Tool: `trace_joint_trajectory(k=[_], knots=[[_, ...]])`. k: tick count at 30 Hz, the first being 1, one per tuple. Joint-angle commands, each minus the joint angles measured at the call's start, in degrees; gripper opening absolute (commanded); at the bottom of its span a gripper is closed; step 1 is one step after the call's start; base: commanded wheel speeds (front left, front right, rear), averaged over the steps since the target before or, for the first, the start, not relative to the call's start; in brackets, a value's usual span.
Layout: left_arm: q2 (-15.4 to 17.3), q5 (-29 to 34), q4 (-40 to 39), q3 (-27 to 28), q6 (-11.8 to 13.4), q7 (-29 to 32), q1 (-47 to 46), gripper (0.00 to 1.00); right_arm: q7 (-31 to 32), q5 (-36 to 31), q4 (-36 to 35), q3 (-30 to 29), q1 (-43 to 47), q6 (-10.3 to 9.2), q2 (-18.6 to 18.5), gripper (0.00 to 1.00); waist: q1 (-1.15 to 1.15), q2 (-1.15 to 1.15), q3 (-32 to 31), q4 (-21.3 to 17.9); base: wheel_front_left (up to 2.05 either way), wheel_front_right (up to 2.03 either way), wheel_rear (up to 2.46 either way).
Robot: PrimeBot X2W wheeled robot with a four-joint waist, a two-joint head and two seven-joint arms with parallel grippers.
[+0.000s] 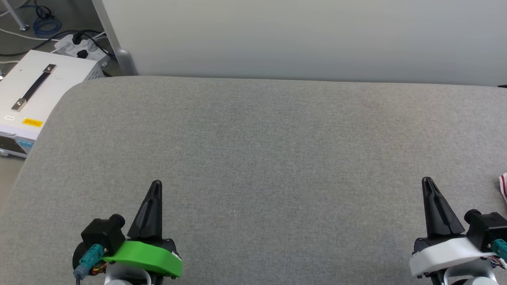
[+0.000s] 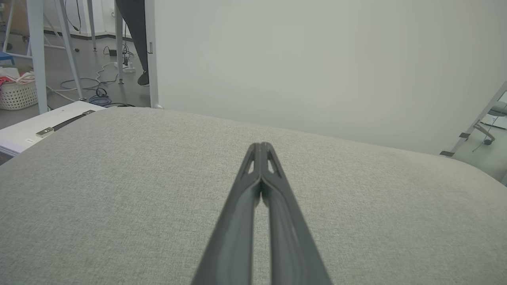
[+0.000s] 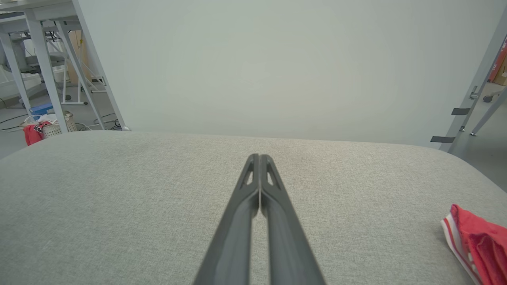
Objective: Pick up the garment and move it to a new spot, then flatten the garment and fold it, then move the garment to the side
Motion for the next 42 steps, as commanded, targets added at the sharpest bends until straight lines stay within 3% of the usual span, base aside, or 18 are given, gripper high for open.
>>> trace_joint_trajectory(k=[1,42], knots=[[-0.31,1.05,-0.35,0.26,0.29,0.4,-0.06,0.0,0.35,-0.68,0.0,0.18,-0.33,-0.01,0.09,0.0,0.0,0.0,-0.03,-0.05,0.0,0.0,0.0],[-1.71,8.84,-2.38,1.6,3.18,6.16,-0.26,0.0,5.24,-3.82,-0.01,1.32,-1.44,-0.03,0.91,0.0,0.0,0.0,-1.01,-1.79,0.0,0.0,0.0]])
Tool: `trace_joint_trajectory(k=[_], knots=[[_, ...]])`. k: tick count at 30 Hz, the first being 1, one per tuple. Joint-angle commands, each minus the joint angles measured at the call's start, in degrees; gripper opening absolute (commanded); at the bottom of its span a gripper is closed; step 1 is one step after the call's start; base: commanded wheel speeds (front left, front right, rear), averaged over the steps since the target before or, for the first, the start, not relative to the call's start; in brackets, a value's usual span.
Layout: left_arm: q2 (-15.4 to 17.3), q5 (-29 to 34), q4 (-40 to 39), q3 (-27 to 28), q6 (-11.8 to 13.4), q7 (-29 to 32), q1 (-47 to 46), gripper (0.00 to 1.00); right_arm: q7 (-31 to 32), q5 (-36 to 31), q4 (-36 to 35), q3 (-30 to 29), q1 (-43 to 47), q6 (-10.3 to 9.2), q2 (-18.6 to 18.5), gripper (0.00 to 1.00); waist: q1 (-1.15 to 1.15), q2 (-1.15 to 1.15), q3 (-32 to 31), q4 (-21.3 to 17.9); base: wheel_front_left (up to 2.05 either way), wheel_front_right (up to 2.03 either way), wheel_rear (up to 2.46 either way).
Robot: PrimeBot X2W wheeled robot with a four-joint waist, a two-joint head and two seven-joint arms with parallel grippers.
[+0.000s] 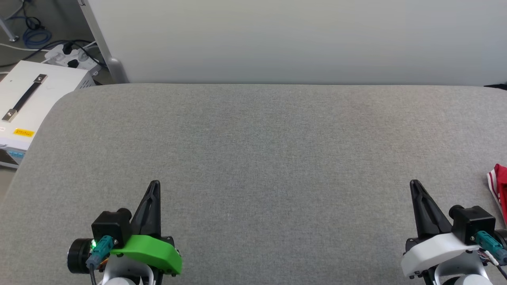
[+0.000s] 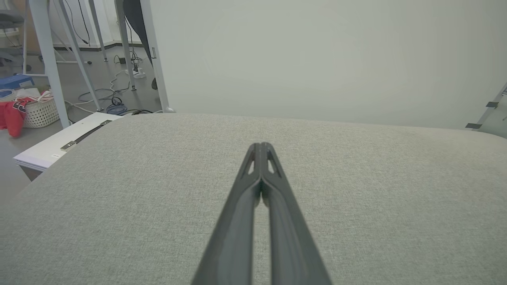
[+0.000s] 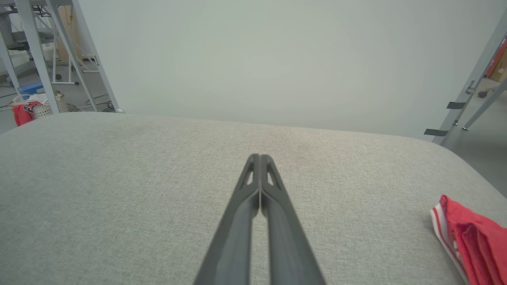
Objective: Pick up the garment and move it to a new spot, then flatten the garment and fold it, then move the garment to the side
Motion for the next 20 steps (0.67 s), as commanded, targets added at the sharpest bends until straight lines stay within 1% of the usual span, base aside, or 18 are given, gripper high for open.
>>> trace_joint_trajectory(k=[1,20], knots=[[-0.48,0.78,-0.39,0.14,0.53,0.45,-0.26,0.0,0.27,-0.85,0.0,0.19,-0.85,-0.03,0.15,0.0,0.0,0.0,-0.03,-0.05,0.0,0.0,0.0],[-1.01,3.75,-1.16,0.66,1.62,2.65,-0.33,0.0,2.13,-2.05,-0.01,0.63,-1.27,-0.04,0.46,0.0,0.0,0.0,-0.4,-0.71,0.0,0.0,0.0]])
